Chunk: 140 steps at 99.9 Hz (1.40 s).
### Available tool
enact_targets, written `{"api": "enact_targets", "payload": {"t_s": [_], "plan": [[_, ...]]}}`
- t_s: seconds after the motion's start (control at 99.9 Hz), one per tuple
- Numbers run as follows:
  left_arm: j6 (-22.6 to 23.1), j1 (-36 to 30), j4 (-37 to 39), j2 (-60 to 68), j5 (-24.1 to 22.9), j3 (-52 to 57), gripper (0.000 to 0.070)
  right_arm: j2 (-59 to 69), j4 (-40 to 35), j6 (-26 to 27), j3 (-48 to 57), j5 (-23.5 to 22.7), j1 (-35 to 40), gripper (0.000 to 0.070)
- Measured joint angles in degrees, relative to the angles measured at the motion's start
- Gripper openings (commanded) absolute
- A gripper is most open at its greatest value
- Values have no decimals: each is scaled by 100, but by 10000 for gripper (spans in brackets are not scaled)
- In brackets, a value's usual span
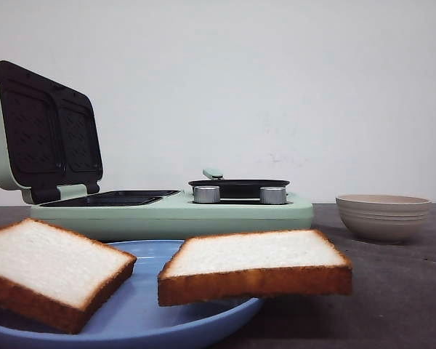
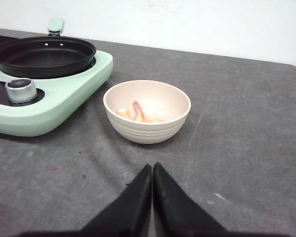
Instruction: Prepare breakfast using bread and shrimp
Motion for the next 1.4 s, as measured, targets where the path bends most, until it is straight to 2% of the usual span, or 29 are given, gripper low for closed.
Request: {"api": "enact_targets", "payload": {"t_s": [1.211,1.401], "plan": [[-101,0,0,0,2,0,0,0,0,0,0,-2,0,0],[-103,0,0,0,2,0,0,0,0,162,0,-2,0,0]]}}
